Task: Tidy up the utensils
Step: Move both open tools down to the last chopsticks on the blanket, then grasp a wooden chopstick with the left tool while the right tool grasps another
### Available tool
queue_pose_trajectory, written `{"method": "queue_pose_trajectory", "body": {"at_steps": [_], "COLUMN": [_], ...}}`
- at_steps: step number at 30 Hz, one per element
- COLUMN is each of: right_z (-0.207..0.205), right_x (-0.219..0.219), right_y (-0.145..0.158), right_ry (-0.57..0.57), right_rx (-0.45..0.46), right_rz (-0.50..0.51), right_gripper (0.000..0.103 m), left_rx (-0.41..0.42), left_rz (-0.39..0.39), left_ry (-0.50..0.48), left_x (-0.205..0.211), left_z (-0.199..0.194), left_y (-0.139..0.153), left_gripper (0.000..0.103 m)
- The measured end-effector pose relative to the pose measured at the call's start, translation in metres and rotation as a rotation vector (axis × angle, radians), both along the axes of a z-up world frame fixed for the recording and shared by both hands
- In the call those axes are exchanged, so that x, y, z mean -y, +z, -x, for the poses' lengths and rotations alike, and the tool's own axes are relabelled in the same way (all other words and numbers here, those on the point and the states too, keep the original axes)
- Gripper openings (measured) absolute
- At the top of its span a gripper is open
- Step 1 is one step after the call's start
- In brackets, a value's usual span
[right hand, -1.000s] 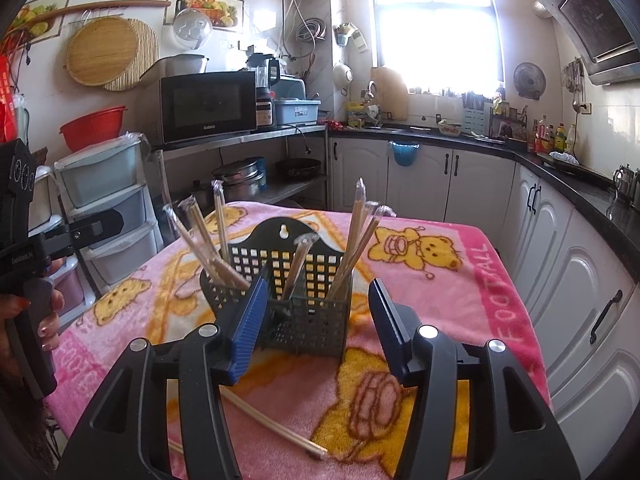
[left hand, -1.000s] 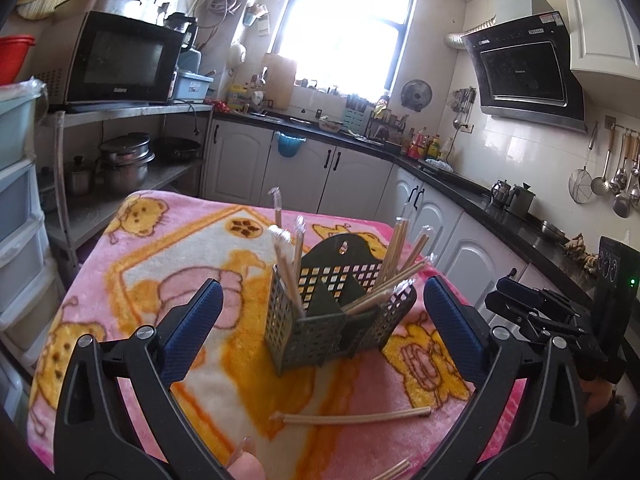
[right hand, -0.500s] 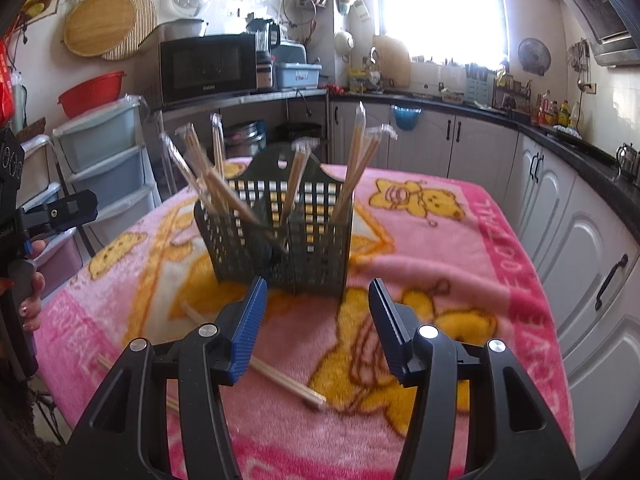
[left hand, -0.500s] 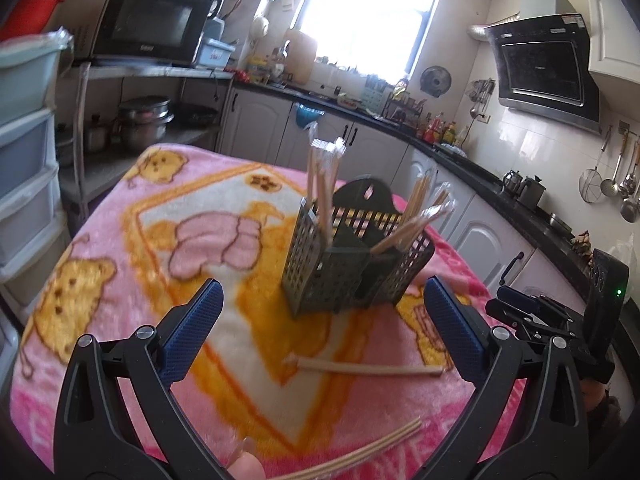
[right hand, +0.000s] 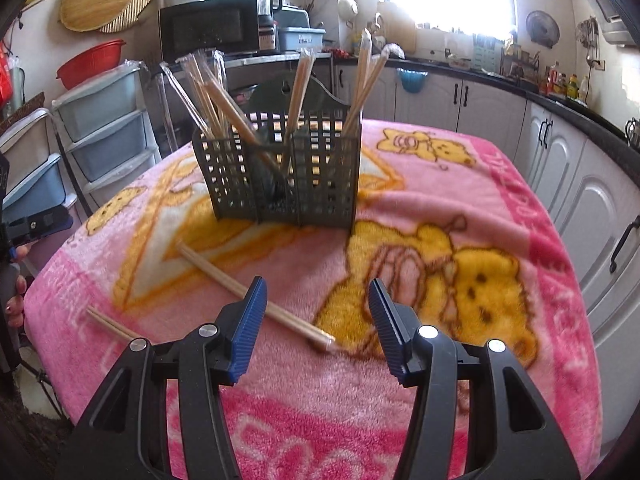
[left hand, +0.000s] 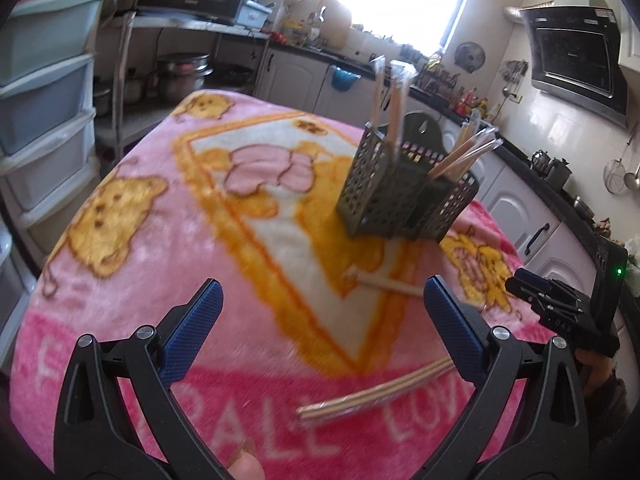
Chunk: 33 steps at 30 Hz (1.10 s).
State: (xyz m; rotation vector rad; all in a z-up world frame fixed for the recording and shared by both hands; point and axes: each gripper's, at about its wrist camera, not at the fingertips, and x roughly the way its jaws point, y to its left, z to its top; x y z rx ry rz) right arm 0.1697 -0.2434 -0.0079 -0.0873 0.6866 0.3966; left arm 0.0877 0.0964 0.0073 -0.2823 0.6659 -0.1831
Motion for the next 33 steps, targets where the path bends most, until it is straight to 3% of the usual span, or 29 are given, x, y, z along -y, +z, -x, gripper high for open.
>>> {"method": "queue_pose_trajectory", "body": {"at_steps": [11,16,19,29,33], "right_z": [-0.004,-0.01,-0.014,-0.027,-0.025], "right_x": [0.002,0.003,0.0,-0.001,-0.005], "right_y": [-0.022,-0.034,-0.04,-0.051,-0.051], "right_ry": [0.003,0.017,0.039,0.068,0.077], "right_rx": [-0.05,-0.086,-0.105,-0.168,-0.162], "right_rz": [0.065,0.089,0.096,0.079,0.099], "right_gripper": [0.051,0.05,0.044,0.028,0.015], "left_rx": [-0.103,-0.129,-0.16,-0.171,-0.174], "left_rz": [0.037,0.06,0.08,0.012,0.007], "left_ry": [-0.058,-0.102,-0.113,-0.109,-0.102], "left_x": [0.002,0.008,0.012,0.028,0.029], "left_z": [0.021,0.03,0.033,0.037,0.033], "left_y": [-0.04,-0.051,-0.059,-0.068,-0.07], "left_gripper": [0.092,0.078,0.068,0.05,0.029]}}
